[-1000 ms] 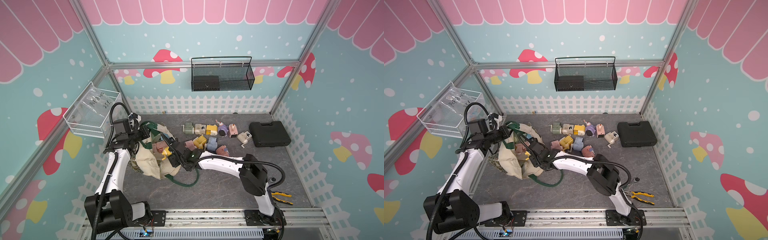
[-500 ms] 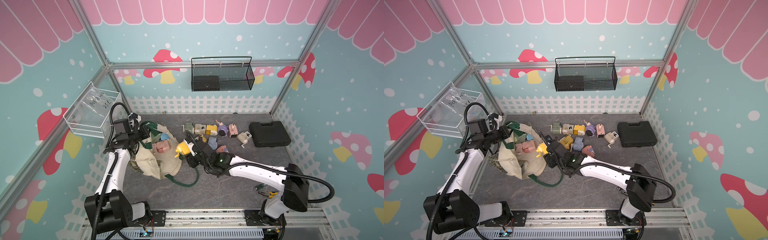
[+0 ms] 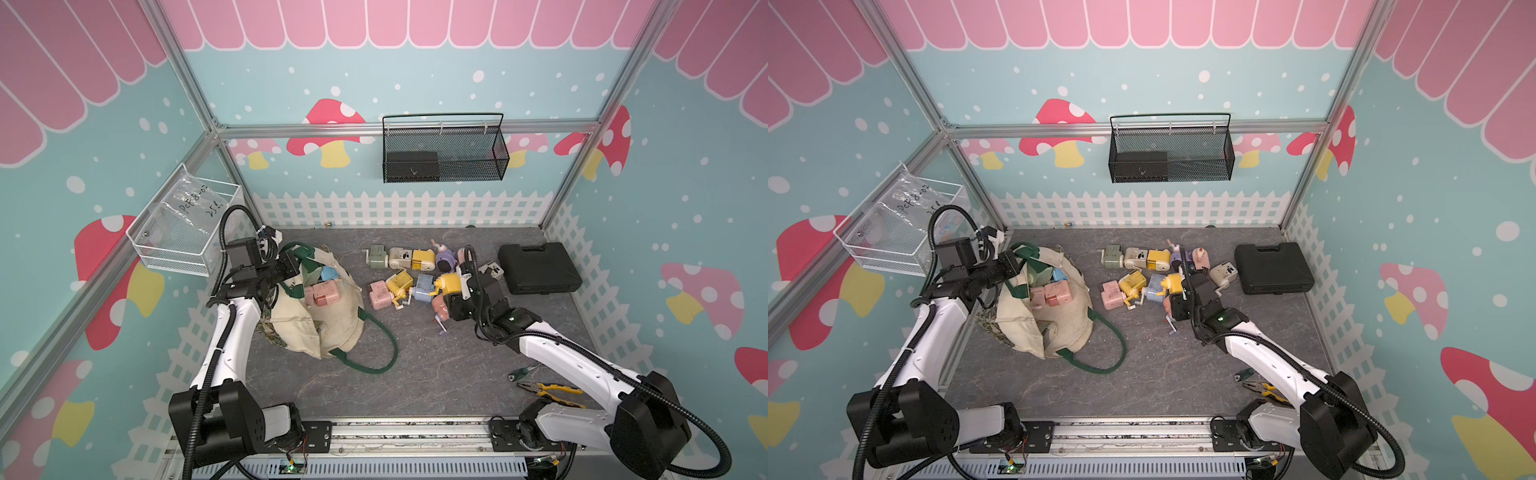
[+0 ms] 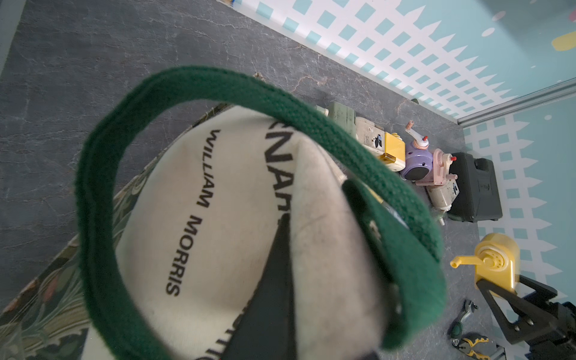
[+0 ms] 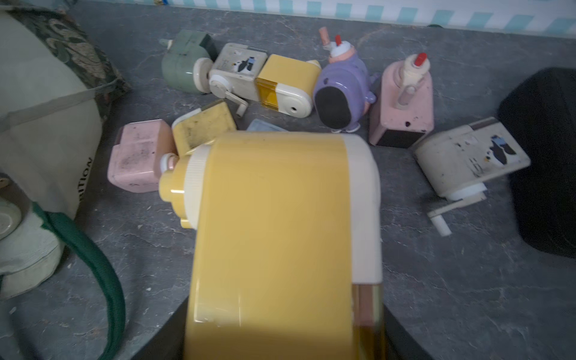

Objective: Take out the pencil sharpeners from the tote bags
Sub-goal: Place the pencil sharpener at the center of the board.

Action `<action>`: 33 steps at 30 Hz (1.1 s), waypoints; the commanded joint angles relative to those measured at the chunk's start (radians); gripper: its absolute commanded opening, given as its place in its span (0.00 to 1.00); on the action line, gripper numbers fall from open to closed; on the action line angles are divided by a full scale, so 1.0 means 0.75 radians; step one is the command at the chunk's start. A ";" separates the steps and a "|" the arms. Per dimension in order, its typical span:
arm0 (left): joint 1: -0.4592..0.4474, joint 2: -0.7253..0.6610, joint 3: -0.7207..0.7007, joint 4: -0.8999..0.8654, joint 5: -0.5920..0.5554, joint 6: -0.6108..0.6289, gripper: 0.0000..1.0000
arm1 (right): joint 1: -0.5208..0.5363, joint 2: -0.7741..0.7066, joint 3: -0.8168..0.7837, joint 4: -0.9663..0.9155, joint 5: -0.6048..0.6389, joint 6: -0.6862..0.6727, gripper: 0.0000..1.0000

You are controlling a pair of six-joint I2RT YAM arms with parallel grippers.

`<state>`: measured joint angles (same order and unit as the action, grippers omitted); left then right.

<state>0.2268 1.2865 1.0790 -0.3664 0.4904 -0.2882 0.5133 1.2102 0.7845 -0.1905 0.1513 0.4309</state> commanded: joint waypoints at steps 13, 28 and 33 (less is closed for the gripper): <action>0.003 -0.048 0.034 0.069 0.034 -0.010 0.00 | -0.359 0.204 -0.131 0.114 -0.191 0.144 0.60; 0.004 -0.051 0.032 0.069 0.031 -0.010 0.00 | -0.373 0.463 -0.042 0.167 -0.271 0.082 0.71; 0.003 -0.050 0.035 0.069 0.033 -0.010 0.00 | -0.373 0.456 -0.035 0.154 -0.270 0.072 0.85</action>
<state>0.2272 1.2861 1.0790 -0.3668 0.4904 -0.2882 0.2344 1.5501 0.7349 -0.0780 -0.0414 0.4934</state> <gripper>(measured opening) 0.045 0.836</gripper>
